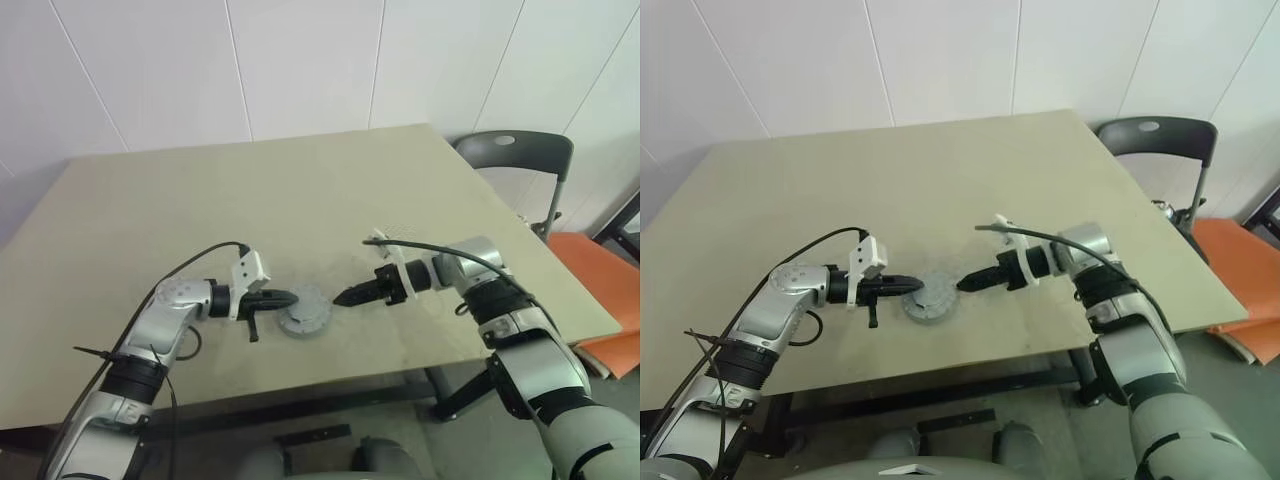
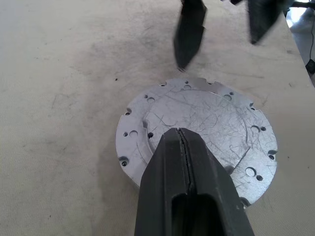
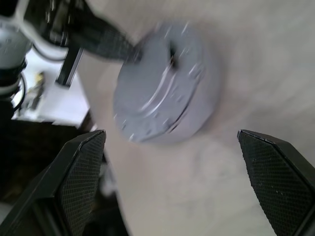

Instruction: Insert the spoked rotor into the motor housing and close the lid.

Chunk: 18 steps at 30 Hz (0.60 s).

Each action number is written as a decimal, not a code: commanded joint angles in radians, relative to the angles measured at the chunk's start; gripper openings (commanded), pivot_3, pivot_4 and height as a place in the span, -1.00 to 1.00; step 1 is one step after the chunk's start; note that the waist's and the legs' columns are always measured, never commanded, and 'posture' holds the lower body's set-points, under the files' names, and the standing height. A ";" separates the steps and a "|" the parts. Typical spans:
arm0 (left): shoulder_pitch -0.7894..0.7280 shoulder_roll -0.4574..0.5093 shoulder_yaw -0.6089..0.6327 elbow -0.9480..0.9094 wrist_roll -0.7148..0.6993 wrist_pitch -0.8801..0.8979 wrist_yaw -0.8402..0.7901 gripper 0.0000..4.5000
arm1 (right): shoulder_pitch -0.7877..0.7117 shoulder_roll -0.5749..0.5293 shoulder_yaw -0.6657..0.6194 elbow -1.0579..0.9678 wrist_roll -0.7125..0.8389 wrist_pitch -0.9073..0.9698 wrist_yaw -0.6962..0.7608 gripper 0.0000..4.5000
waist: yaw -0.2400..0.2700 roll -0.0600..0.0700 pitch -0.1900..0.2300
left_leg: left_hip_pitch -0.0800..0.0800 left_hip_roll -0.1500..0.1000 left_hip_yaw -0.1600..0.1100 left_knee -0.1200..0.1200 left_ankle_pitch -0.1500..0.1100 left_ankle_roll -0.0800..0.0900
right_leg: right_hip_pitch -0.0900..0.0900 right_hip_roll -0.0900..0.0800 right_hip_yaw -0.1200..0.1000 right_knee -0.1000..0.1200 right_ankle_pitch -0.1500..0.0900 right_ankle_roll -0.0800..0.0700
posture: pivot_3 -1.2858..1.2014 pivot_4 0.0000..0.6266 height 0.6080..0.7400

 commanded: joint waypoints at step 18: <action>0.023 0.002 -0.072 0.049 0.059 0.017 -0.005 -1.00 | -0.045 0.285 -0.275 0.023 0.304 0.387 -0.498 0.99 | -0.008 -0.009 -0.007 | 0.014 0.002 -0.002 -0.002 0.000 0.000 | 0.003 0.013 0.015 0.004 -0.001 -0.004 | 0.03 -1.00 1.00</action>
